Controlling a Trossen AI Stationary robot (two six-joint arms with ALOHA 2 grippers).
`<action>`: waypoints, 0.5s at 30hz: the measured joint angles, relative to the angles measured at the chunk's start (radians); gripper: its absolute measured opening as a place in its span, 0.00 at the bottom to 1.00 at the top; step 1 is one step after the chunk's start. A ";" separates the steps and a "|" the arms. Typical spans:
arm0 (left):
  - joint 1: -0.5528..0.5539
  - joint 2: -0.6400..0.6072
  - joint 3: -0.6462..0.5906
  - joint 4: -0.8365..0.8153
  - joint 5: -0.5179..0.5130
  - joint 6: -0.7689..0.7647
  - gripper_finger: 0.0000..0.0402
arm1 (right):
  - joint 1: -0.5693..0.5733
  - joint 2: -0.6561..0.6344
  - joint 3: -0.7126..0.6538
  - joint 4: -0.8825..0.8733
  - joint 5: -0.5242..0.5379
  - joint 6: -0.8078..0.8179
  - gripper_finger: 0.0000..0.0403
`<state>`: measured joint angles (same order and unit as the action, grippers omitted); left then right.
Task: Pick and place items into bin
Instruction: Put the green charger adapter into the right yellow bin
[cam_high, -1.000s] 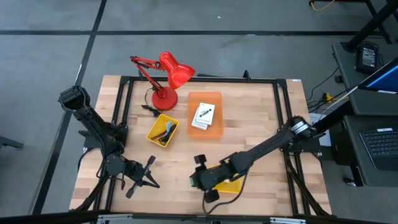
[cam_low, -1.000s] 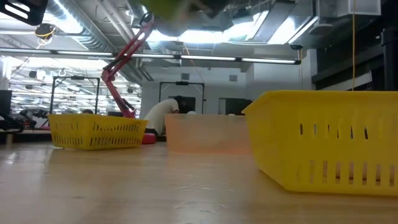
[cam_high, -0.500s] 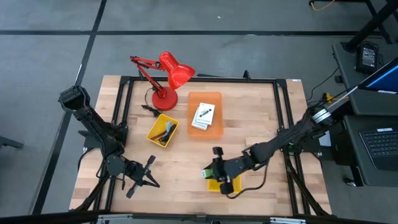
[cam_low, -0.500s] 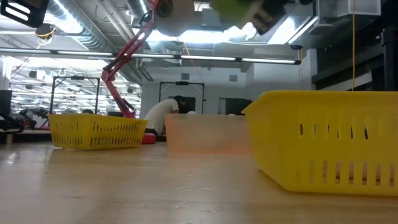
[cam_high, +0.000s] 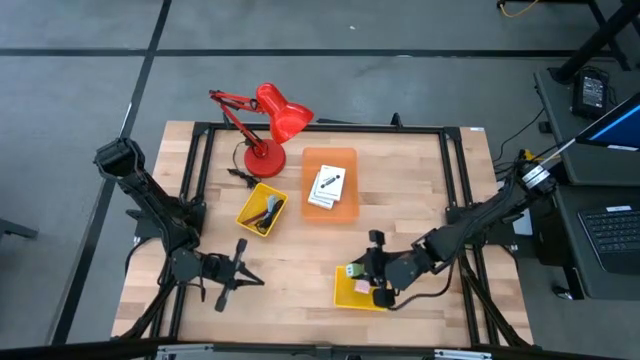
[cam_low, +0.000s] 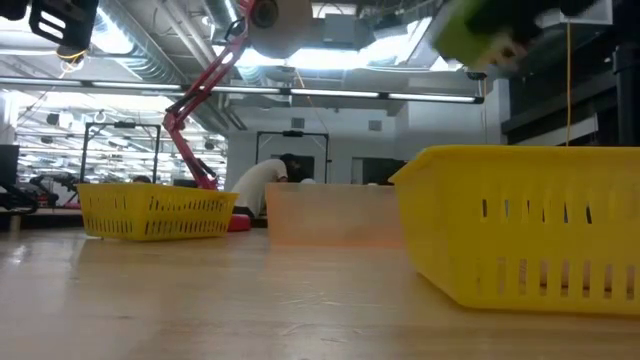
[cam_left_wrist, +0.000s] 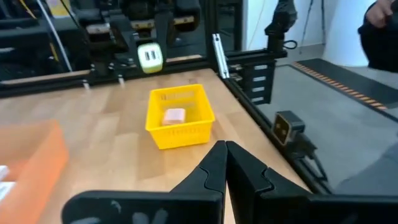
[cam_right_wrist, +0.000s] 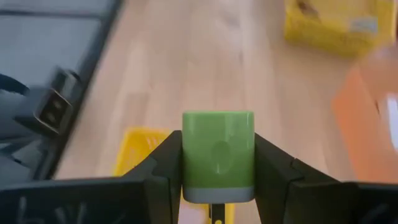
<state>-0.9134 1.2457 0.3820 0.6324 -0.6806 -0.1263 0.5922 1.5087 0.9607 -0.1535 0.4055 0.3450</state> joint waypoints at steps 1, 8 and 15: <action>0.001 0.000 0.000 0.000 -0.008 0.008 0.01 | 0.000 -0.005 0.000 -0.037 0.000 0.024 0.31; 0.031 0.000 0.000 0.006 -0.044 0.090 0.01 | -0.001 -0.005 0.036 -0.218 -0.003 0.149 0.31; 0.090 0.000 0.000 0.007 -0.044 0.104 0.01 | -0.001 -0.005 0.101 -0.294 -0.016 0.161 0.31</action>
<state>-0.8236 1.2457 0.3820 0.6392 -0.7245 -0.0218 0.5911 1.5036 1.0615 -0.4476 0.3897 0.5063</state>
